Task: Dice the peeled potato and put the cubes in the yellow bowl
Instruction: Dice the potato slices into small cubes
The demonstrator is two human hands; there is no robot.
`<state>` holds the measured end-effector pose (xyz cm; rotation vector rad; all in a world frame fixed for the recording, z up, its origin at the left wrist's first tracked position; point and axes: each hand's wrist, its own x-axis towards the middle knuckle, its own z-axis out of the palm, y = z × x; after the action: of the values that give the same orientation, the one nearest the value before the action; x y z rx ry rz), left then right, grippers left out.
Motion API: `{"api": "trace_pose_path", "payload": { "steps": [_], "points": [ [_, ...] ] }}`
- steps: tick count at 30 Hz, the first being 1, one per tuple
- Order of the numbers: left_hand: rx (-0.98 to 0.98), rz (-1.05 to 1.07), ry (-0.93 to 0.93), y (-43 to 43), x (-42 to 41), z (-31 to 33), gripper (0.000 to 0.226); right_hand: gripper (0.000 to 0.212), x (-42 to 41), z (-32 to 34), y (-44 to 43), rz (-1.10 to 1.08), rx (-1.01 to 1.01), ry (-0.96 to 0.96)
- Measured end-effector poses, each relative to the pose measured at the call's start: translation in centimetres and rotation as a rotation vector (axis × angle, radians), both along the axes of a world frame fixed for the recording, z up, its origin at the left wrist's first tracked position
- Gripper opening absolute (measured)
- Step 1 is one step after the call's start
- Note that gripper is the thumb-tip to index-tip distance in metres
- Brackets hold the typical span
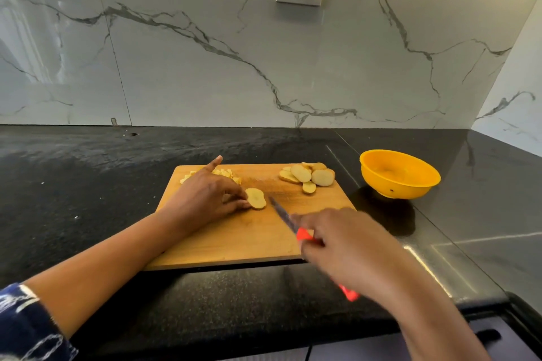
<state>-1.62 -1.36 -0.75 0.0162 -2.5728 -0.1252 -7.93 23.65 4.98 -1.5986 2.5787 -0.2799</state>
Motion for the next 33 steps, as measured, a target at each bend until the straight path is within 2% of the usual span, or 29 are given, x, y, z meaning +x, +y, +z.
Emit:
{"api": "trace_pose_path", "payload": {
  "steps": [2,4,5,8,10,14,21,28,30,33],
  "points": [
    [0.057,0.001,-0.018,-0.6,-0.1,0.3,0.043,0.041,-2.3,-0.1,-1.1,-0.096,-0.128,0.004],
    [0.062,-0.02,-0.051,-0.9,-0.3,1.3,0.032,0.042,-5.0,-0.7,-3.1,-0.186,-0.27,0.029],
    [0.07,-0.032,-0.114,-1.0,-0.6,2.0,0.03,0.043,-6.1,-1.2,-4.1,-0.216,-0.337,0.03],
    [0.172,-0.052,-0.525,-1.1,-1.5,4.2,0.051,0.045,-8.0,-2.5,-6.4,-0.242,-0.513,-0.024],
    [0.168,-0.103,-0.724,-1.3,-2.5,5.1,0.055,0.045,-8.3,-3.3,-6.9,-0.245,-0.567,-0.054],
    [0.027,-0.161,-0.864,-1.4,-5.0,6.0,0.051,0.045,-8.7,-4.2,-6.8,-0.246,-0.556,-0.023],
    [0.079,-0.19,-0.832,-1.8,-6.3,6.0,0.037,0.049,-8.9,-4.6,-6.4,-0.235,-0.524,0.006],
    [0.17,-0.036,-0.692,-2.1,-5.4,4.8,0.031,0.046,-8.9,-4.5,-6.1,-0.256,-0.513,0.01],
    [0.142,0.06,-0.648,-1.7,-5.3,4.4,0.035,0.045,-8.8,-4.5,-6.0,-0.258,-0.499,0.005],
    [-0.026,0.232,-0.583,-1.2,-5.2,3.7,0.043,0.045,-8.6,-4.3,-5.8,-0.236,-0.469,-0.013]
  ]
}}
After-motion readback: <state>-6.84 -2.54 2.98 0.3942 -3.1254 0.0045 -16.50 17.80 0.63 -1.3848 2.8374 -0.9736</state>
